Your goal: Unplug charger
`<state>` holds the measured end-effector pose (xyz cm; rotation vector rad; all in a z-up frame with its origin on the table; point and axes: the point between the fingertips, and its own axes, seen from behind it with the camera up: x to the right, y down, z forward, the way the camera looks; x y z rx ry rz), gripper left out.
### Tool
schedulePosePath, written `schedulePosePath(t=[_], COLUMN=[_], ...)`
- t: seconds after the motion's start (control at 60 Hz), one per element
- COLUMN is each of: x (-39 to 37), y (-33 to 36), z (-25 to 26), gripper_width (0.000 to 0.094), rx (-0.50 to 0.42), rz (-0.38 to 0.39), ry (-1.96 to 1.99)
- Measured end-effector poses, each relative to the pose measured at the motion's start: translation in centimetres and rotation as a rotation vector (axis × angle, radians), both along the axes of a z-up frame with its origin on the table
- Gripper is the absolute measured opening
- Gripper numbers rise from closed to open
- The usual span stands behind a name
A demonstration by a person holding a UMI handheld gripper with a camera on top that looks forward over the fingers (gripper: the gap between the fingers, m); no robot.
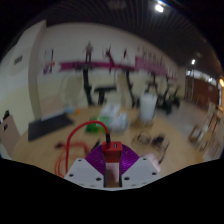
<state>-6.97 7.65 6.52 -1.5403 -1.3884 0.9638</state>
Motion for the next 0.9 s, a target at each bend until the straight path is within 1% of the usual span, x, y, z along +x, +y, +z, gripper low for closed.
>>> schedulePosePath(t=[0.033, 0.05, 0.067, 0.117, 0.15, 0.25, 0.35, 0.367, 0.45, 0.483, 0.5, 0.633, 0.733, 0.75, 0.85, 0.867, 0.9], x=[-0.4, -0.5, -0.7, -1.5, -1.2, -1.5, -0.9, 0.2, 0.1, 0.5, 2.2, 3.0, 3.6, 3.7, 4.8, 5.0, 5.6], y=[1.5, 2.3, 2.7, 3.9, 5.4, 10.9, 15.4, 15.9, 18.9, 19.9, 20.5, 22.1, 21.6, 21.4, 21.3, 21.2, 20.9], z=[5.0, 7.2, 8.7, 11.7, 11.7, 12.0, 8.1, 6.6, 3.4, 2.0, 0.9, -4.1, -6.7, -7.0, -5.7, -5.3, -4.5], gripper_width=[0.0162, 0.0164, 0.0161, 0.0159, 0.0161, 0.0162, 0.0162, 0.0162, 0.0167, 0.0174, 0.0178, 0.0220, 0.0305, 0.0350, 0.0891, 0.0846, 0.0821], rx=[0.060, 0.068, 0.060, -0.044, -0.071, 0.005, 0.032, 0.034, 0.054, 0.060, 0.059, 0.060, 0.042, 0.034, 0.005, 0.005, 0.004], rz=[-0.033, -0.046, -0.054, -0.078, -0.101, -0.154, -0.182, -0.186, -0.204, -0.207, -0.203, -0.191, -0.160, -0.155, -0.152, -0.149, -0.147], ry=[0.104, 0.141, 0.162, 0.147, 0.123, 0.049, -0.099, -0.122, -0.245, -0.287, -0.304, -0.450, -0.522, -0.534, -0.515, -0.508, -0.497])
